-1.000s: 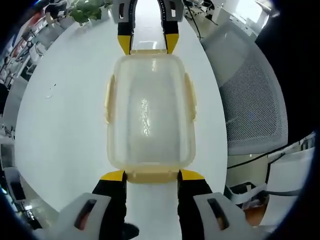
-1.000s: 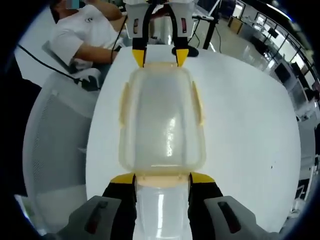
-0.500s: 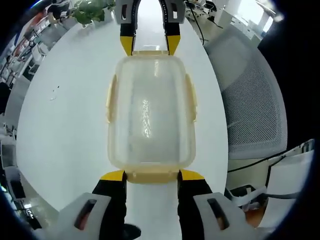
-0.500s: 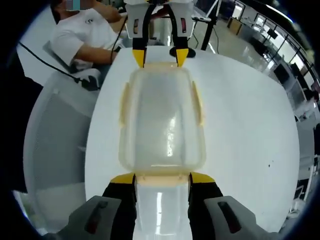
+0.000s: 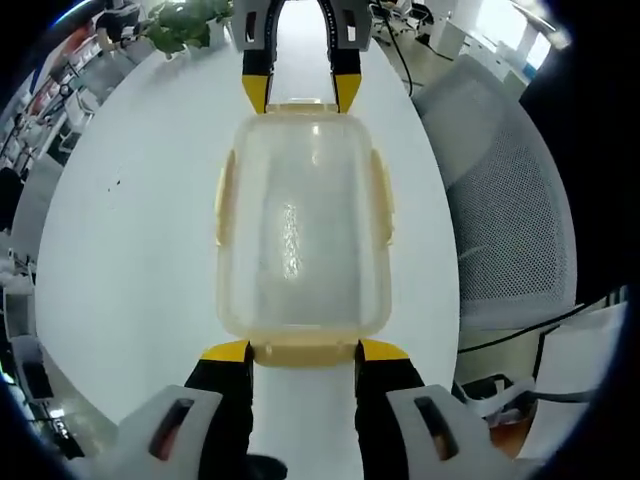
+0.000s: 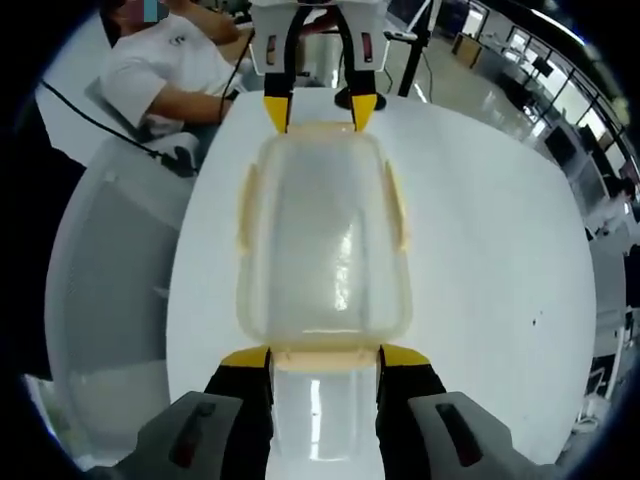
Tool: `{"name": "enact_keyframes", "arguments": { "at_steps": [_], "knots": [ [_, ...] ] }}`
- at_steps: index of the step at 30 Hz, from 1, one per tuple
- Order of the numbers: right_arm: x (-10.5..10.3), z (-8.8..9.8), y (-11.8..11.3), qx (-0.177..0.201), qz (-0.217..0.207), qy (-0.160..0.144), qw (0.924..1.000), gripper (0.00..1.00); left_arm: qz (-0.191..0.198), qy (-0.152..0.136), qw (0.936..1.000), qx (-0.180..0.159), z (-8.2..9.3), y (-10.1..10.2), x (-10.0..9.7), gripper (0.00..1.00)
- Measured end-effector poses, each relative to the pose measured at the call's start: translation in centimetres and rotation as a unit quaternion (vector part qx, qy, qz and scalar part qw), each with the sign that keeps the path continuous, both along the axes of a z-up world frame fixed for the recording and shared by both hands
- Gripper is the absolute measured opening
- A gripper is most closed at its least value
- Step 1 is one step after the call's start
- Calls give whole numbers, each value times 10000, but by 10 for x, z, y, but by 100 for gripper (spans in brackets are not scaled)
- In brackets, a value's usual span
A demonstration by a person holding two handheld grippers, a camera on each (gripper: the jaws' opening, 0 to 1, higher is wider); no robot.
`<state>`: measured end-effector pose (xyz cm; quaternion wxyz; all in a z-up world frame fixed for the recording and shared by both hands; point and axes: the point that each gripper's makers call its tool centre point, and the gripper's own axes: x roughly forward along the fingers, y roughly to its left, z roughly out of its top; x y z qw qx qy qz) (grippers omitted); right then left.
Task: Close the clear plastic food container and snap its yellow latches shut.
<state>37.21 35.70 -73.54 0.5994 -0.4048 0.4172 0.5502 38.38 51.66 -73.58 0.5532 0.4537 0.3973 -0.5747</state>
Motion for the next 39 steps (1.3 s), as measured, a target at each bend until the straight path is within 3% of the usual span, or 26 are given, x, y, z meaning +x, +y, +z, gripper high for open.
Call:
{"name": "enact_keyframes", "arguments": {
  "at_steps": [39],
  "knots": [
    [-3, -11, -80, -177, 41, 66, 9998, 38, 33, 53, 9999, -116, -7, -79, -5, 38]
  ]
}}
